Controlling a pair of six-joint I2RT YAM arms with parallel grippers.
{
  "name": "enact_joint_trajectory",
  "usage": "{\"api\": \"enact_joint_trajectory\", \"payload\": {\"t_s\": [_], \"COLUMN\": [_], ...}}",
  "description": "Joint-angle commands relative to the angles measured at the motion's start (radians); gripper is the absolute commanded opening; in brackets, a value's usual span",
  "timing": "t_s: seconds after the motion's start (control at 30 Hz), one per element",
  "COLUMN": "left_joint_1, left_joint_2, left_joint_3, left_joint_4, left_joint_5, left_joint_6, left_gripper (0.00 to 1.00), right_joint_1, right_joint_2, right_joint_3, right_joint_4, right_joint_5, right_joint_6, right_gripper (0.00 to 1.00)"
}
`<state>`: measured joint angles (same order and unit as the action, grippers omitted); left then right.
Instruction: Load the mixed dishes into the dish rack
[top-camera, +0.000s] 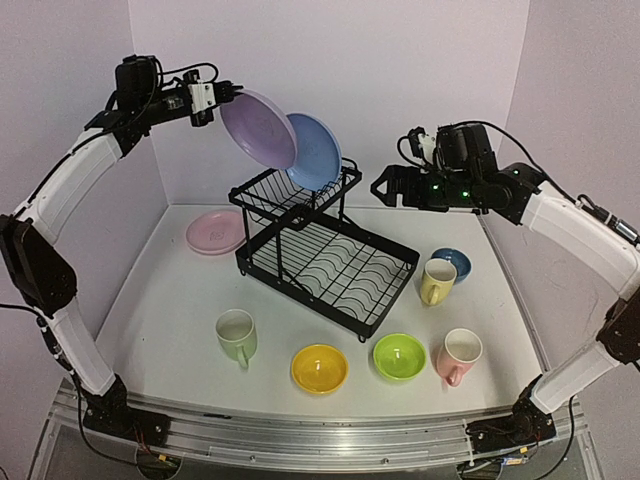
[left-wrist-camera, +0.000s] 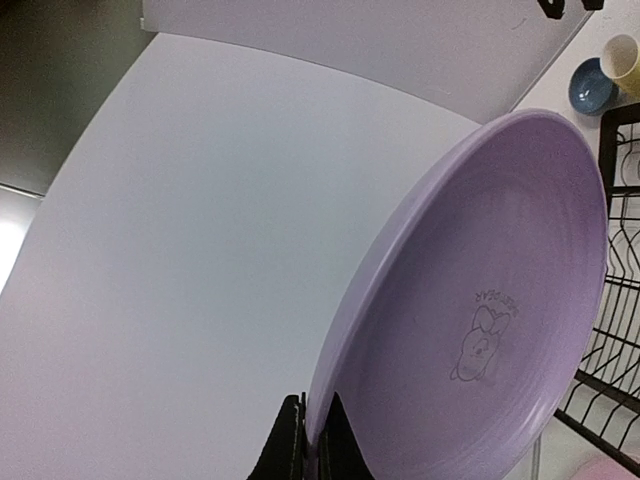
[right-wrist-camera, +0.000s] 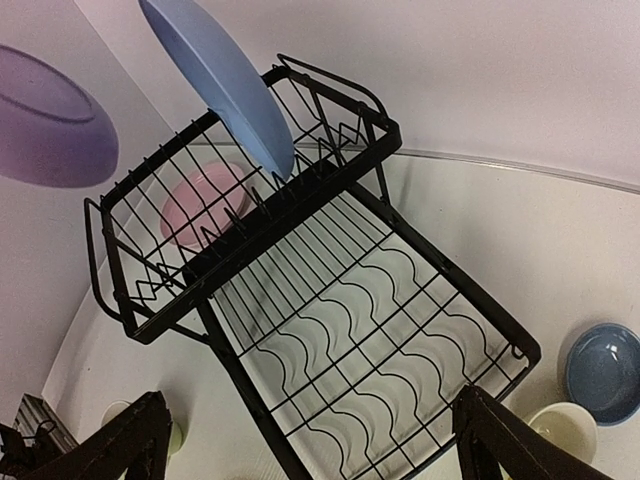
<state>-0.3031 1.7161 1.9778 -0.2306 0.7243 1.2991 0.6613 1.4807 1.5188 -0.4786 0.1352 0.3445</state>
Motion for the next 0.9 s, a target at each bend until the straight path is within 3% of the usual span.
{"api": "enact_joint_trajectory", "payload": {"t_s": [0.0,0.2,0.87], "left_joint_1": [-0.022,-0.034,-0.067], "left_joint_2": [0.09,0.172,0.298], "left_joint_3": [0.163,0.222,0.332], "left_joint_4": [-0.143,-0.113,-0.043], "left_joint_5": [0.063,0.019,0.037], "left_joint_6": [-0.065,-0.141,-0.133], "left_gripper": [0.0,0.0,0.0], "right_joint_1": [-0.004,-0.004,-0.005], "right_joint_2": [-0.01,-0.001,0.012], "right_joint_3": [-0.002,-0.004,-0.011], "right_joint_4": [0.034,0.035,0.037], "right_joint_5": [0.007,0.007,-0.008], "right_joint_6": [-0.006,-0.003,-0.001], "right_gripper": [0.96,0.96,0.96]}}
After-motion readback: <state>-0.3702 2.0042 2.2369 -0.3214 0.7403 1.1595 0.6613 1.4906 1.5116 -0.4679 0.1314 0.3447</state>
